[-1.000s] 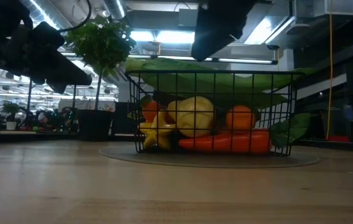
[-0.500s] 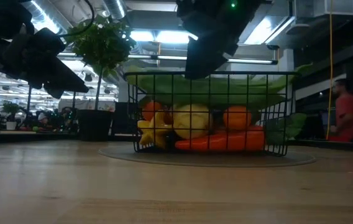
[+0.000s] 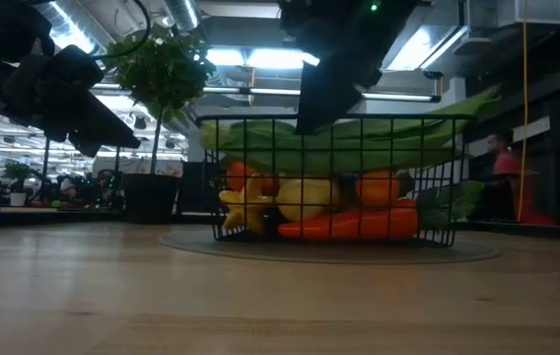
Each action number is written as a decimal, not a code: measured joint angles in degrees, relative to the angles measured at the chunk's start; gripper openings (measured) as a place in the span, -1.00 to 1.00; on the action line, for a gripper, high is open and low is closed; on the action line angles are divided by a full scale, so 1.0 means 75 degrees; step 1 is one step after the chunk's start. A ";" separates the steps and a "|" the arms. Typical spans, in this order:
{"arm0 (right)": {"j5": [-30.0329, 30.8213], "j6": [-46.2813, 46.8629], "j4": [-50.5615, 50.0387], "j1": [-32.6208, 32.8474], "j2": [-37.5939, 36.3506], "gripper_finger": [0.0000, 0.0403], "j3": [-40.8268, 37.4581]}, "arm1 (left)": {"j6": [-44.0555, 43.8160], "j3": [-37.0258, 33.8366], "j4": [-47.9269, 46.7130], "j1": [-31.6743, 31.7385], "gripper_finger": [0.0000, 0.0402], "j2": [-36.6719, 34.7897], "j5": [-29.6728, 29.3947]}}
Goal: Build produce basket
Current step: Put the green leaf lettuce into the black wire basket, then return to Home Position
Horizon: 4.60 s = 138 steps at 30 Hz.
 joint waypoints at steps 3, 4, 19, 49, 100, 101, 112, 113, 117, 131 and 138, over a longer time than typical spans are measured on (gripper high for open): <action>0.0162 -0.0037 -0.0312 0.0208 0.0032 -0.14 0.0315 | 0.0000 0.0000 -0.0005 0.0000 -0.25 0.0000 0.0002; 0.0176 -0.0023 -0.0485 0.0286 0.0045 -0.14 0.0477 | 0.0000 0.0000 -0.0010 0.0000 -0.25 0.0000 0.0002; 0.0963 0.0630 -0.1369 0.0745 0.0034 -0.14 0.1017 | 0.0000 0.0000 -0.0057 -0.0003 -0.25 0.0000 0.0002; 0.1110 0.2563 -0.4892 0.1604 -0.0007 -0.14 0.2748 | 0.0523 0.0000 -0.0151 -0.0506 -0.25 -0.0003 0.0004; 0.2461 0.4974 -0.6545 0.2054 0.0007 -0.14 0.2253 | 0.1224 0.0003 -0.0461 -0.1037 -0.25 -0.2132 -0.0748; 0.2650 0.5244 -0.6775 0.1962 -0.0002 -0.14 0.2250 | 0.1224 0.0003 -0.0471 -0.1037 -0.25 -0.2131 -0.0746; 0.3813 0.4430 -0.6423 0.1337 -0.3453 -0.14 0.0448 | 0.1218 0.0000 -0.0446 -0.1037 -0.25 -0.2130 -0.0785; 0.3985 0.4587 -0.6278 0.1353 -0.3896 -0.14 0.0112 | 0.1218 0.0000 -0.0444 -0.1037 -0.25 -0.2130 -0.0788; 0.4033 0.4047 -0.4049 0.1534 -0.5607 -0.14 -0.1691 | 0.1217 0.0000 -0.0447 -0.1037 -0.25 -0.2130 -0.0788; -0.4484 -0.1911 0.5754 0.0035 -0.9694 -0.14 -0.7802 | 0.1215 0.0000 -0.0447 -0.1040 -0.25 -0.2116 -0.0791; -0.4936 -0.1476 0.6753 -0.1316 -1.0242 -0.14 -0.9064 | 0.1215 0.0000 -0.0447 -0.1040 -0.25 -0.2116 -0.0803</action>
